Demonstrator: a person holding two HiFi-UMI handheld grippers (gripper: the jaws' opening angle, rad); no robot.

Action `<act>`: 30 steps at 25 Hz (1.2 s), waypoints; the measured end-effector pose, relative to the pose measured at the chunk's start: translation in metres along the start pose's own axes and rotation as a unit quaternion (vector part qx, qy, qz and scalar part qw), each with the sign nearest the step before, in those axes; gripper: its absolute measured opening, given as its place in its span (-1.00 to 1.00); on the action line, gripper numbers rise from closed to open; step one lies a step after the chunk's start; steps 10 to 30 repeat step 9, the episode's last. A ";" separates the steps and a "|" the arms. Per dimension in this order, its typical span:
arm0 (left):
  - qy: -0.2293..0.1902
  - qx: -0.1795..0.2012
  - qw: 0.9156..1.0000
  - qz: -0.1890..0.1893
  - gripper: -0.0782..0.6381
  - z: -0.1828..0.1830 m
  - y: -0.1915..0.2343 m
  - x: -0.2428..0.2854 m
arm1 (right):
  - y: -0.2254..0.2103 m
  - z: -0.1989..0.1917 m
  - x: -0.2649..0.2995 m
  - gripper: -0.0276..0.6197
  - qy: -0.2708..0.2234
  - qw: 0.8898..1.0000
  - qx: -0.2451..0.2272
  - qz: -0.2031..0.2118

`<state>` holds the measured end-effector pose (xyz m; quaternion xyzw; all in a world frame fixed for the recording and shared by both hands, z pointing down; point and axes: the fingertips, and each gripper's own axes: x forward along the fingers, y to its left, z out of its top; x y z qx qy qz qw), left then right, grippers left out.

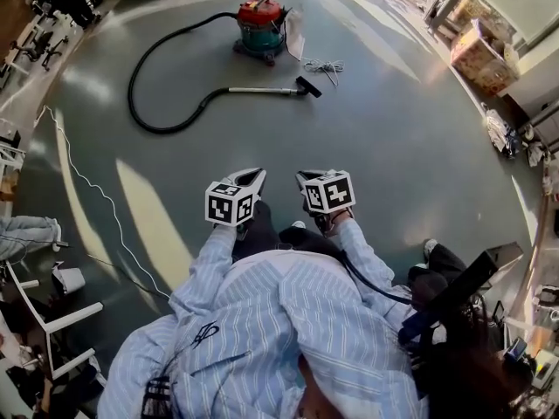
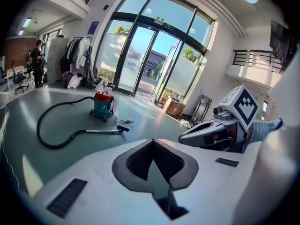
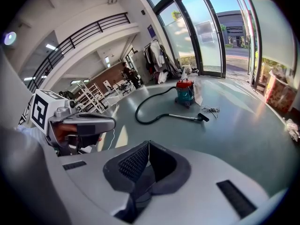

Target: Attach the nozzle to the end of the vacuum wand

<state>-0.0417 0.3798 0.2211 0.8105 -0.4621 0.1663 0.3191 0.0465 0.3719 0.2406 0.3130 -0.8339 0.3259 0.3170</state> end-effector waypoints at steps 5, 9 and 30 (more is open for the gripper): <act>0.009 -0.002 1.000 0.002 -0.77 -0.007 0.007 0.001 | 0.003 0.001 0.007 -0.89 0.010 1.000 -0.006 0.000; 0.038 -0.007 0.999 -0.004 -0.77 -0.026 0.011 0.009 | 0.002 -0.004 0.011 -0.89 0.014 1.000 -0.004 0.001; 0.038 -0.007 0.999 -0.004 -0.77 -0.026 0.011 0.009 | 0.002 -0.004 0.011 -0.89 0.014 1.000 -0.004 0.001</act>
